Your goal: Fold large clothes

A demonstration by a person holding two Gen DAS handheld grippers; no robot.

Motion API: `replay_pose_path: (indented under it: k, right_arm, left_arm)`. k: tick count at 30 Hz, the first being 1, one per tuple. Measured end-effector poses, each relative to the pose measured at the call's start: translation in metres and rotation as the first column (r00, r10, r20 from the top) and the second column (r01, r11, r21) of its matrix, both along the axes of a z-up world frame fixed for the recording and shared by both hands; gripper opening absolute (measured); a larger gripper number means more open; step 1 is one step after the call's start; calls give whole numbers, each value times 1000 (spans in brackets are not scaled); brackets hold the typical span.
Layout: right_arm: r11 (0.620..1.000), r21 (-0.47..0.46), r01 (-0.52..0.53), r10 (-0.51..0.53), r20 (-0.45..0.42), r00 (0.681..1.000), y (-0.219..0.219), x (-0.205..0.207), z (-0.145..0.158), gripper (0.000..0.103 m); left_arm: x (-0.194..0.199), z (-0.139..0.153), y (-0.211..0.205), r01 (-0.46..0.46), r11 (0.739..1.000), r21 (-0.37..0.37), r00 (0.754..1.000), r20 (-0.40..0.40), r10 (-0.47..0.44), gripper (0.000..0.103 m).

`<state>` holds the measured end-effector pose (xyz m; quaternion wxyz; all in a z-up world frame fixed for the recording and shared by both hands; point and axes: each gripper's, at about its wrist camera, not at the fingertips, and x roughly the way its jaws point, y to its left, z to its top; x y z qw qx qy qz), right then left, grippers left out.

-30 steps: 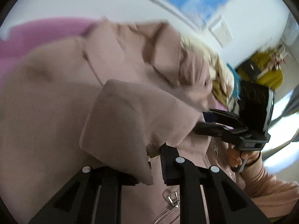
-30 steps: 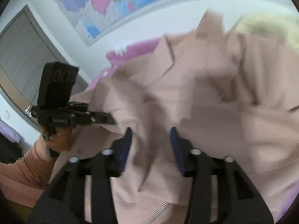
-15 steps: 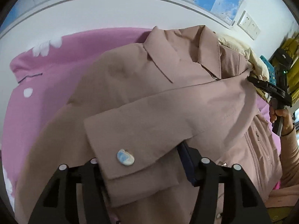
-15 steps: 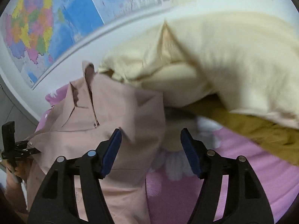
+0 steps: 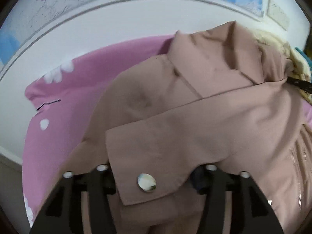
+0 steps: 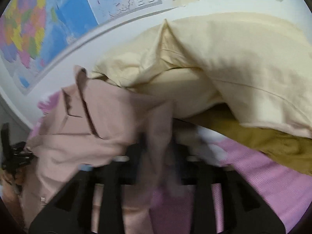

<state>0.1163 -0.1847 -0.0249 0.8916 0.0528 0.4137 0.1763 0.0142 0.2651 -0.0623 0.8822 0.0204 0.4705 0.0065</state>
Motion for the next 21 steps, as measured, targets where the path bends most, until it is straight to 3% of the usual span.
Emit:
replay_pose_path:
  k: [4, 7, 10, 15, 18, 21]
  right_arm:
    - [999, -49, -8, 15, 138, 990, 10, -44, 28, 48]
    - [991, -67, -119, 130, 185, 974, 37, -72, 41, 54]
    - [929, -77, -362, 369, 130, 920, 90, -91, 36, 58]
    - [788, -171, -592, 605, 34, 795, 183, -108, 4, 58]
    - [764, -170, -623, 622, -62, 780, 208, -100, -20, 57]
    - [771, -160, -616, 616, -61, 786, 207, -103, -20, 58]
  left_arm:
    - [-24, 15, 14, -6, 998, -56, 999, 41, 8, 67]
    - [-59, 35, 24, -19, 999, -29, 993, 115, 22, 71]
    - [-90, 52, 34, -69, 997, 17, 984, 165, 65, 74]
    - [-138, 69, 62, -180, 982, 59, 966, 199, 165, 76]
    - [-166, 71, 83, -239, 969, 54, 956, 187, 225, 78]
    - [-190, 65, 97, -266, 962, 59, 954, 162, 254, 78]
